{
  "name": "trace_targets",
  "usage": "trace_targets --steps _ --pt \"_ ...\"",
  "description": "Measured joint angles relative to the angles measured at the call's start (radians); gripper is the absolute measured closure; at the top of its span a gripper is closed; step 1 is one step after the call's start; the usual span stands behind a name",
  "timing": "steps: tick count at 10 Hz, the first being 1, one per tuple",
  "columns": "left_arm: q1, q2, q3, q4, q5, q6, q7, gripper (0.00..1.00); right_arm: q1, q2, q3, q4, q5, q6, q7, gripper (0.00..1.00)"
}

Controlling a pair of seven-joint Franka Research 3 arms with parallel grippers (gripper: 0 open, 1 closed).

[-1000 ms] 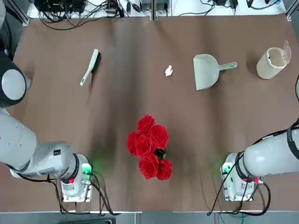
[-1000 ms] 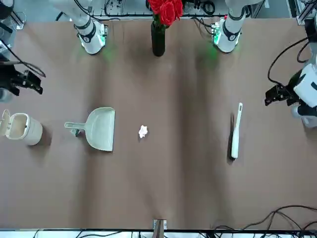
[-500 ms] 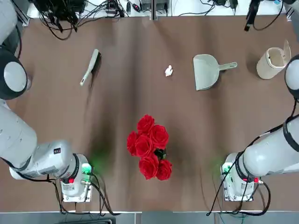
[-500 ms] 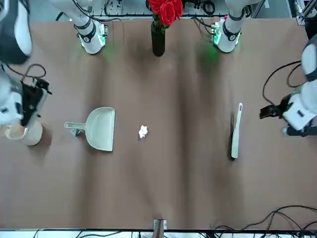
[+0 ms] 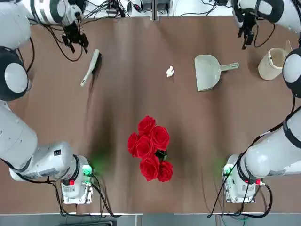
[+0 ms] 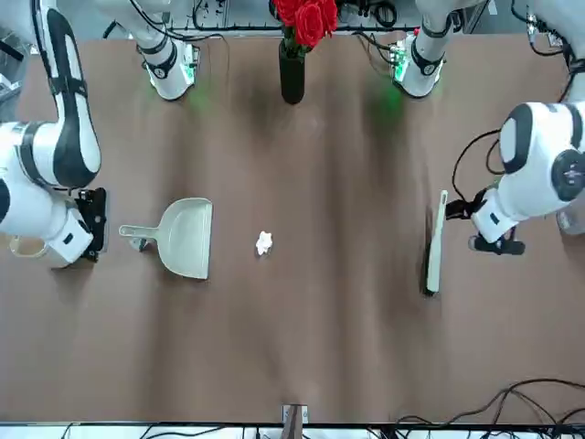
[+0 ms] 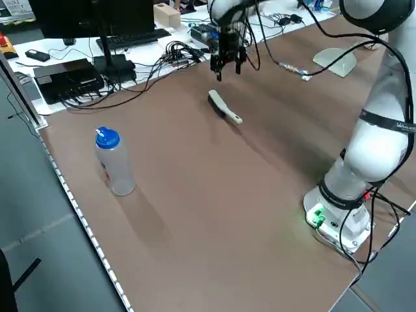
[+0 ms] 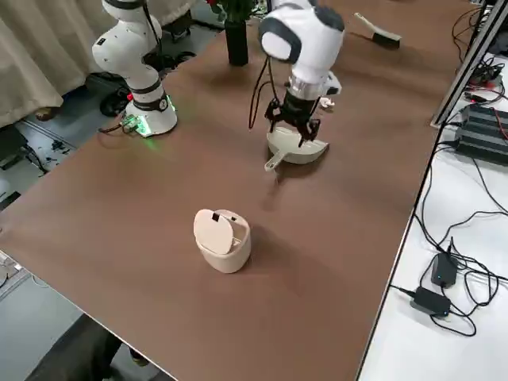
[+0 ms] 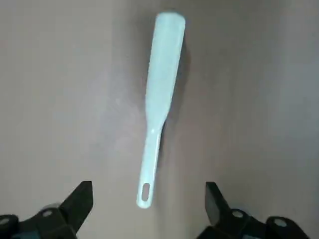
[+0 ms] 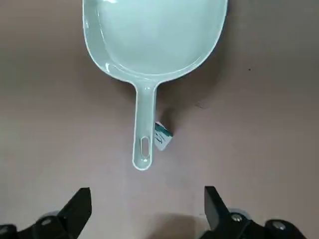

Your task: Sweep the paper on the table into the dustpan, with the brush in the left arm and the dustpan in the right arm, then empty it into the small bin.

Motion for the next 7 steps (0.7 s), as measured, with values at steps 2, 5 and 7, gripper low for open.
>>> trace_targets --steps 2,5,7 --pt "0.0 0.001 0.0 -0.061 0.033 0.042 0.008 0.02 0.0 0.01 0.002 -0.096 0.0 0.115 -0.004 0.0" --pt "0.001 0.038 -0.001 -0.094 0.083 0.095 0.033 0.07 0.0 0.072 0.004 -0.134 0.0 0.214 -0.004 0.0" --pt "0.004 0.07 0.0 -0.136 0.096 0.15 0.034 0.08 0.0 0.108 0.004 -0.146 0.0 0.273 -0.004 0.02"
